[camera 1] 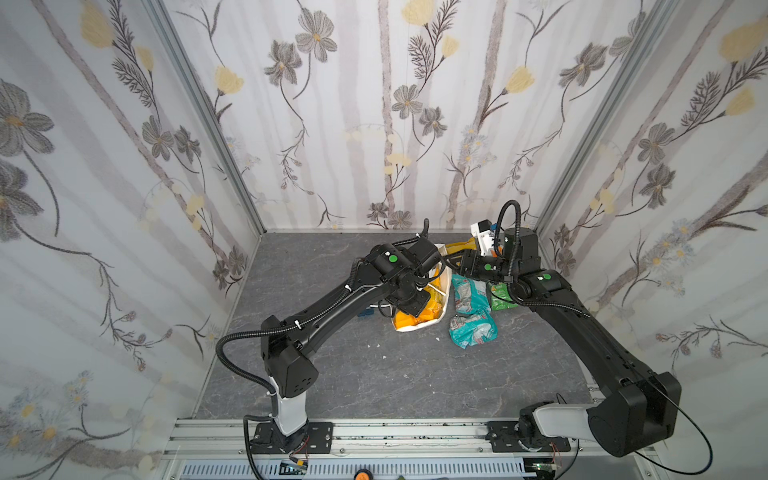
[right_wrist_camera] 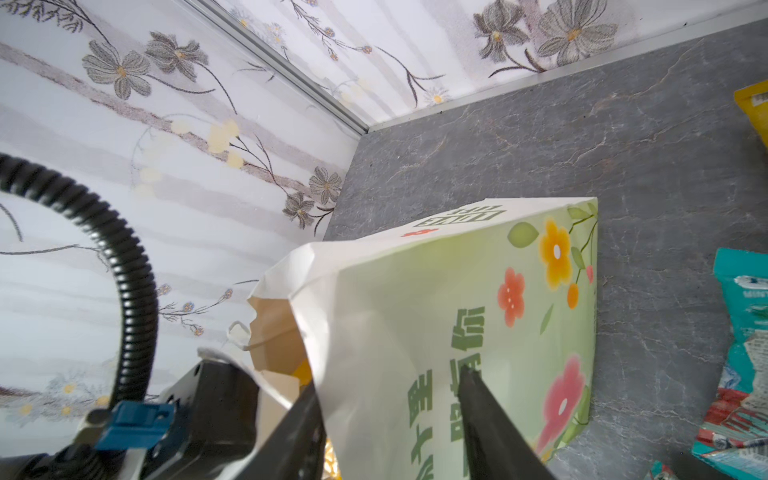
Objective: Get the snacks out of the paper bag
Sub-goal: 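Pull the mango bag up out of the paper bag with the left gripper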
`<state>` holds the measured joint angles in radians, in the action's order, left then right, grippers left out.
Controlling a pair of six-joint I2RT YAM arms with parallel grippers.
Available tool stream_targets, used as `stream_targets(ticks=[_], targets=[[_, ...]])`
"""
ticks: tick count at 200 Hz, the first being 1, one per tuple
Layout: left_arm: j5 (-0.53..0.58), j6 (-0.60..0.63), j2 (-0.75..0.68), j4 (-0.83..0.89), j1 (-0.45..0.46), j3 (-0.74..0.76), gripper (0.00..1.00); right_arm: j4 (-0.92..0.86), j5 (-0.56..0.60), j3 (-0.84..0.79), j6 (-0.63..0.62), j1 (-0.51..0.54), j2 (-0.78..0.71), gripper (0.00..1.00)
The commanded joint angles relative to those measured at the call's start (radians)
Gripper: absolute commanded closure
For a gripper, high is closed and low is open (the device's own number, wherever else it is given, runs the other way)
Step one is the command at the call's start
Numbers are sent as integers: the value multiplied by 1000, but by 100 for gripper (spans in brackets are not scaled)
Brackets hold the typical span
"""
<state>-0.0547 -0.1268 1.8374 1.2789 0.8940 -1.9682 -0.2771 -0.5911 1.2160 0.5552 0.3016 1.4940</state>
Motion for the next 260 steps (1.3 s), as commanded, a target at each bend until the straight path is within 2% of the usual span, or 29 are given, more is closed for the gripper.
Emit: stream_targets(ticks=[1, 18, 61, 114, 169, 206, 260], targets=[[-19, 18, -1, -13, -14, -8, 100, 23, 46, 11, -59, -7, 21, 71], [-44, 21, 3, -13, -16, -11, 100, 27, 30, 15, -60, -10, 45, 85], [-51, 26, -21, -19, -23, -20, 100, 23, 51, 23, -45, -17, 92, 100], [-28, 66, -101, -89, -25, 3, 100, -49, 74, 55, -54, -24, 150, 100], [43, 150, -209, -260, -17, 147, 100, -89, 84, 63, -63, -22, 138, 100], [80, 85, -249, -341, -22, 165, 100, -134, 96, 78, -67, -14, 110, 100], [60, -32, -241, -364, -53, 136, 100, -150, 119, 99, -54, 20, 48, 100]])
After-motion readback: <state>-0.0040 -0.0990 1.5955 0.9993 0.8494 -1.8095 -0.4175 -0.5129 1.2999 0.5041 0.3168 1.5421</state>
